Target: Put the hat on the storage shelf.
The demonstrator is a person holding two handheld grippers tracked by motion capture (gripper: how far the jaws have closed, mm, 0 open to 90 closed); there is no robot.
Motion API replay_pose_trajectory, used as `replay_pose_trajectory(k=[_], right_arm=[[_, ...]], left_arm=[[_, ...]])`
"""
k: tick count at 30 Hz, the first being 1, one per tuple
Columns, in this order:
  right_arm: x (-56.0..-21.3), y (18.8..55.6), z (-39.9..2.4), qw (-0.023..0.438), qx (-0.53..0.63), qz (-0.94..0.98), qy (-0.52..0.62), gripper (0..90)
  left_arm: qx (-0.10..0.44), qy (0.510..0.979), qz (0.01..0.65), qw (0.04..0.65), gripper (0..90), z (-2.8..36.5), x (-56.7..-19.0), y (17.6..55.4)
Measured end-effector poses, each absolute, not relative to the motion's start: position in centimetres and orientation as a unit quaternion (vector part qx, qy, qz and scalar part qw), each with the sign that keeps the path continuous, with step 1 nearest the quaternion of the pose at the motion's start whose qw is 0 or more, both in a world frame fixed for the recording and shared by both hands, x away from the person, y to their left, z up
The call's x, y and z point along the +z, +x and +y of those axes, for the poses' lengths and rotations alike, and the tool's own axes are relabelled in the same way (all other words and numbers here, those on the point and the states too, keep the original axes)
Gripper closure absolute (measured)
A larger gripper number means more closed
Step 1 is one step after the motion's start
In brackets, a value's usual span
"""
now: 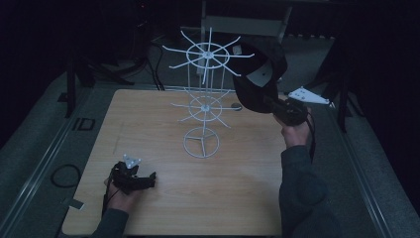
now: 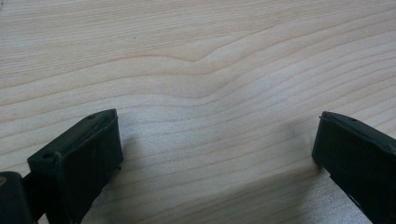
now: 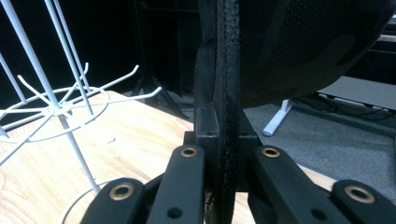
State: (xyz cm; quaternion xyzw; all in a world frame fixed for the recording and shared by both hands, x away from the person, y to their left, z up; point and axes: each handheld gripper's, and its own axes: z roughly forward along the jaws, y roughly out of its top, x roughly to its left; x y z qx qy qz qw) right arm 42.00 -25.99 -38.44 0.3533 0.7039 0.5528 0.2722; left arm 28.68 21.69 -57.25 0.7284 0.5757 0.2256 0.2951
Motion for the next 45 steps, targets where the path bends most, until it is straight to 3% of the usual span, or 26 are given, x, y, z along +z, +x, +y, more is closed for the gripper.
replay_pose_trajectory(k=[45], right_arm=[[-36.9, 40.8, -26.1, 0.289, 0.572, 0.691, 0.335, 86.5]], left_arm=[[0.225, 0.728, 0.576, 0.295, 1.5, 21.7, -57.3, 28.7]])
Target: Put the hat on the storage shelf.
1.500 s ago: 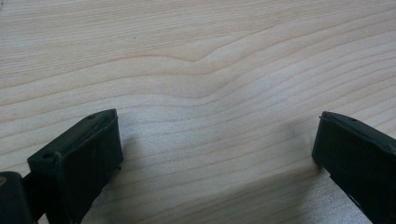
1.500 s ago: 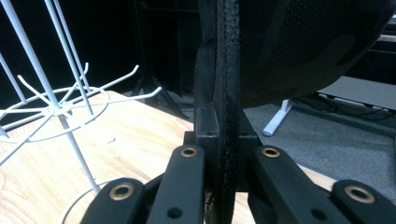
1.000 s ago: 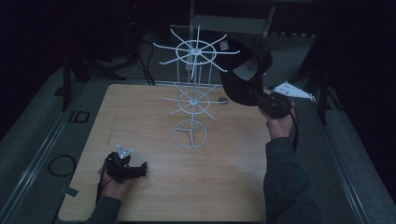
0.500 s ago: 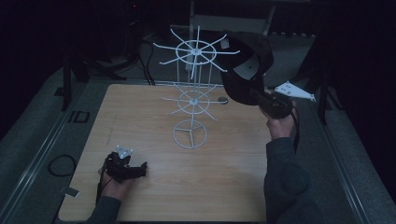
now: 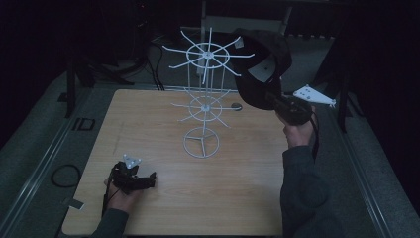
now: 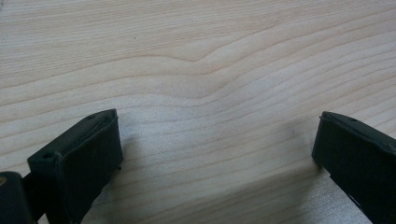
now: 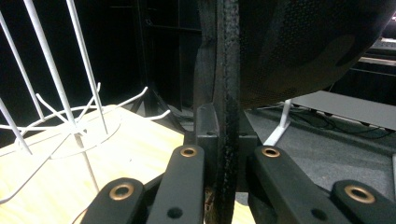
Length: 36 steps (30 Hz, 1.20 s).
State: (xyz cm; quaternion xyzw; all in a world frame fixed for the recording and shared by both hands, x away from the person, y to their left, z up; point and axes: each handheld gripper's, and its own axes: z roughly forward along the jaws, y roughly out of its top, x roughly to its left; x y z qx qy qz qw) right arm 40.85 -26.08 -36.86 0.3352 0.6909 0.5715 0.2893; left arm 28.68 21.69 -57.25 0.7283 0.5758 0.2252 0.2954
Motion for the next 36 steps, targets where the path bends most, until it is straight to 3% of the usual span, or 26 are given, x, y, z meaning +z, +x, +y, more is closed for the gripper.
replay_pose_trajectory(k=[36], right_arm=[[-36.9, 39.8, -25.9, 0.307, 0.571, 0.689, 0.323, 86.5]], left_arm=[[0.225, 0.728, 0.576, 0.295, 1.5, 21.7, -57.3, 28.7]])
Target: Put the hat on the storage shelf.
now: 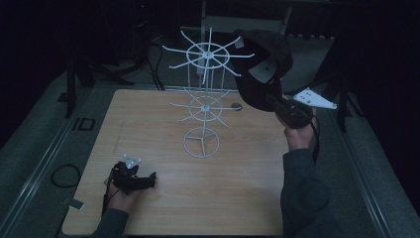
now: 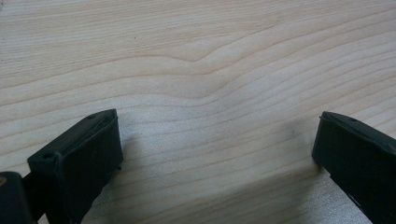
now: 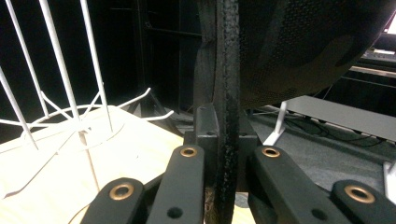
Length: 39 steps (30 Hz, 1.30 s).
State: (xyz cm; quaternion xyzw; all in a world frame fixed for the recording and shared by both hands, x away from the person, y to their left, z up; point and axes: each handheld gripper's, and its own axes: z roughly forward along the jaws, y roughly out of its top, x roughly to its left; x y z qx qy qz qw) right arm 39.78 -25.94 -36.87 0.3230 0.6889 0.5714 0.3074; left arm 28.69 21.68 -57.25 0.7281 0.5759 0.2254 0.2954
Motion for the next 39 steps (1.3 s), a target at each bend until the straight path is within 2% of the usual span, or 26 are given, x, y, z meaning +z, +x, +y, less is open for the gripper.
replay_pose_trajectory(k=[39], right_arm=[[-36.9, 38.5, -25.4, 0.335, 0.563, 0.693, 0.302, 86.4]], left_arm=[[0.225, 0.728, 0.576, 0.295, 1.5, 21.7, -57.3, 28.7]])
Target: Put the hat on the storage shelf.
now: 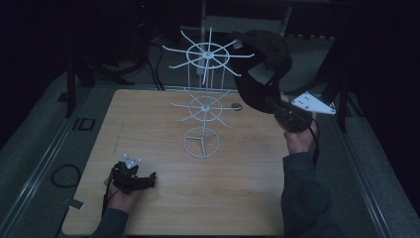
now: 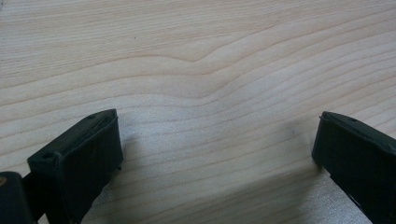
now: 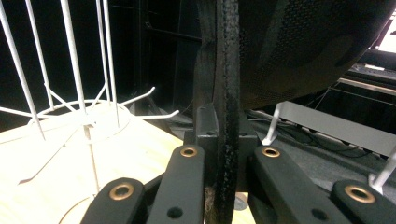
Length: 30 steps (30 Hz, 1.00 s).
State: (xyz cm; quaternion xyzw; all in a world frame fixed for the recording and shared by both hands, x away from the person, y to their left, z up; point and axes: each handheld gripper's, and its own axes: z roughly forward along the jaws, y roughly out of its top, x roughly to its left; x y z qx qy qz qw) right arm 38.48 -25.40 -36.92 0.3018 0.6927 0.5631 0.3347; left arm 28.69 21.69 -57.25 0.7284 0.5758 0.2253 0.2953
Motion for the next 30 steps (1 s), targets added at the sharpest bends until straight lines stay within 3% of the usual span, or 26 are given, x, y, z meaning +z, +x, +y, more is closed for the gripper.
replay_pose_trajectory(k=[30], right_arm=[[-39.0, 38.4, -23.7, 0.348, 0.514, 0.735, 0.273, 85.1]], left_arm=[[0.225, 0.729, 0.575, 0.294, 1.5, 21.7, -57.2, 28.7]])
